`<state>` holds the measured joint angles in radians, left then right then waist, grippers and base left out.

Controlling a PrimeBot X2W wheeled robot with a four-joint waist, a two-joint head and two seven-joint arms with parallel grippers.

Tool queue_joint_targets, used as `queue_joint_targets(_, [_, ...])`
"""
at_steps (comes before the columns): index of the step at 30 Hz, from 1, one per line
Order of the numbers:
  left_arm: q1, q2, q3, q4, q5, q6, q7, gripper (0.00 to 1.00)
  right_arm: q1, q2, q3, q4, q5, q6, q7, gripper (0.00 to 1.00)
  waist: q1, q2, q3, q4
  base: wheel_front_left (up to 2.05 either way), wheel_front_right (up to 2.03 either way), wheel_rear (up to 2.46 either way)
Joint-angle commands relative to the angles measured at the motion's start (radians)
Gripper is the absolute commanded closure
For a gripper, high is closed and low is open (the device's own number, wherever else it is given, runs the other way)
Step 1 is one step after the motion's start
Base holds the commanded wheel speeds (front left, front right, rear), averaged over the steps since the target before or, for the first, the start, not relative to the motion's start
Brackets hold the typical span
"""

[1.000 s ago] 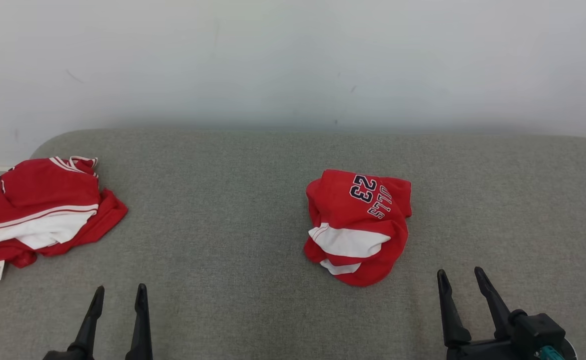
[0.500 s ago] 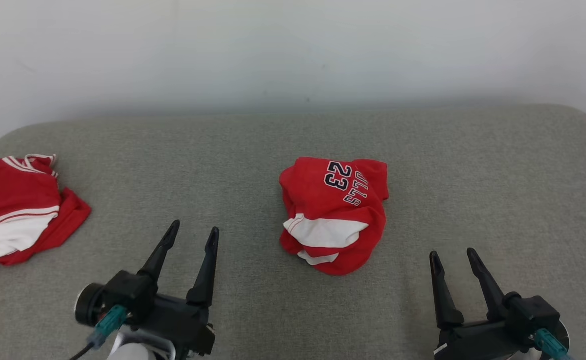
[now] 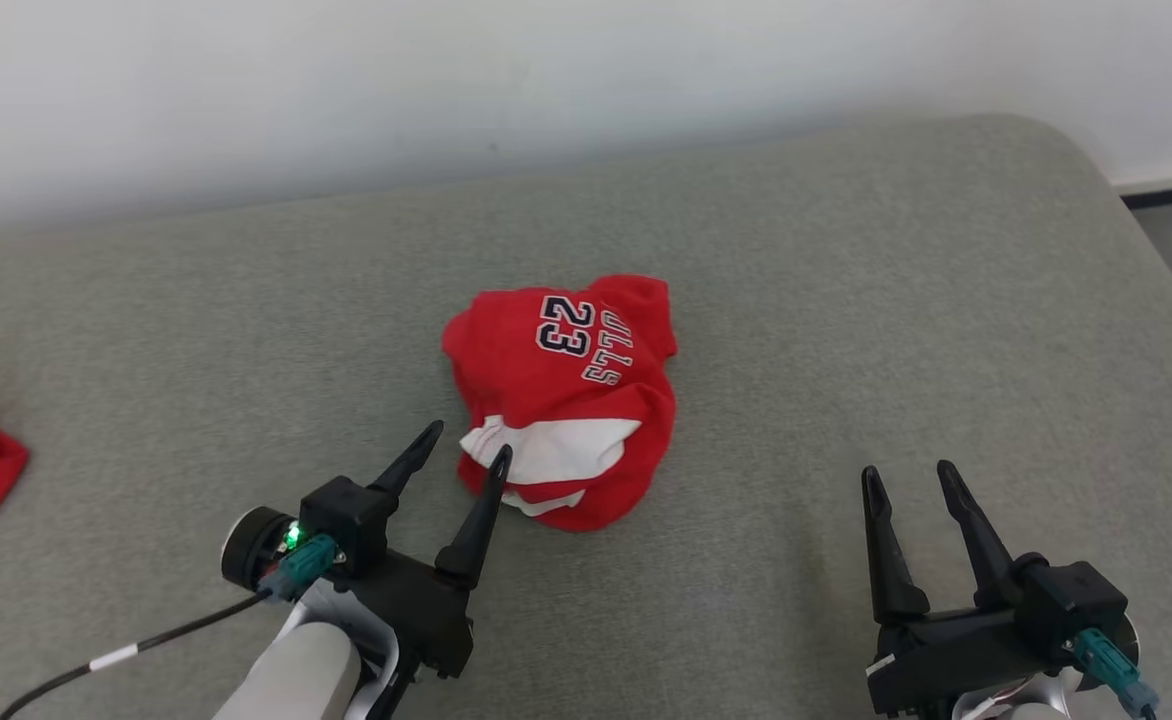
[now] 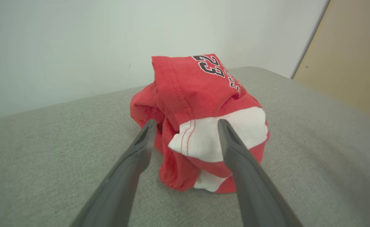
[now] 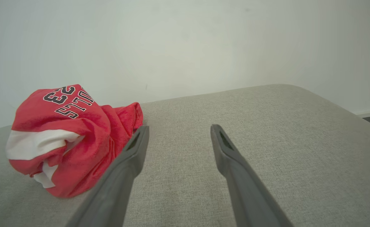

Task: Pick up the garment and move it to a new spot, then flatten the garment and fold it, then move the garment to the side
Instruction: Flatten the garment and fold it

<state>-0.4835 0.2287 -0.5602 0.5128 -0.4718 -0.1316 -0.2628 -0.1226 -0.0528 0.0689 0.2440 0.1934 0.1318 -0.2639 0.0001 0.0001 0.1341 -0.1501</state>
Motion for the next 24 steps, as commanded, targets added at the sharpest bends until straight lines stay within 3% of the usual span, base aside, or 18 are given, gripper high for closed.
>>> queue_joint_targets(1, [-0.018,0.007,-0.012,0.021,-0.009,0.002,-0.003,0.00,-0.002,0.002,0.000,-0.001,0.008,-0.002,-0.001,0.00,-0.0001,-0.0001,0.030,-0.040,0.00,0.00,0.00])
queue_joint_targets(7, [-0.066,0.010,-0.094,0.128,-0.068,0.002,-0.003,0.00,-0.006,0.003,-0.001,-0.005,0.010,-0.002,-0.001,0.00,-0.0001,-0.0001,0.041,-0.068,0.00,0.00,0.00])
queue_joint_targets(8, [-0.074,0.010,-0.103,0.139,-0.068,0.002,-0.003,0.22,-0.006,0.003,-0.003,-0.005,0.009,-0.002,-0.001,0.00,-0.0001,-0.0001,0.041,-0.069,0.00,0.00,0.00])
queue_joint_targets(9, [-0.083,0.013,-0.104,0.141,-0.071,0.002,-0.003,1.00,-0.006,0.003,-0.004,-0.007,0.010,-0.002,-0.001,0.00,-0.0001,-0.0001,0.041,-0.070,0.00,0.00,0.00])
queue_joint_targets(18, [-0.104,0.004,-0.092,0.150,-0.060,0.002,-0.003,1.00,0.001,0.003,-0.007,-0.006,0.019,-0.002,-0.001,0.00,-0.0001,-0.0001,0.021,-0.035,0.00,0.00,0.00])
queue_joint_targets(24, [-0.140,0.055,-0.011,0.072,-0.014,0.003,-0.003,1.00,0.023,0.002,-0.006,0.002,0.026,-0.002,-0.001,0.00,-0.0001,-0.0001,-0.016,0.008,0.00,0.00,0.00])
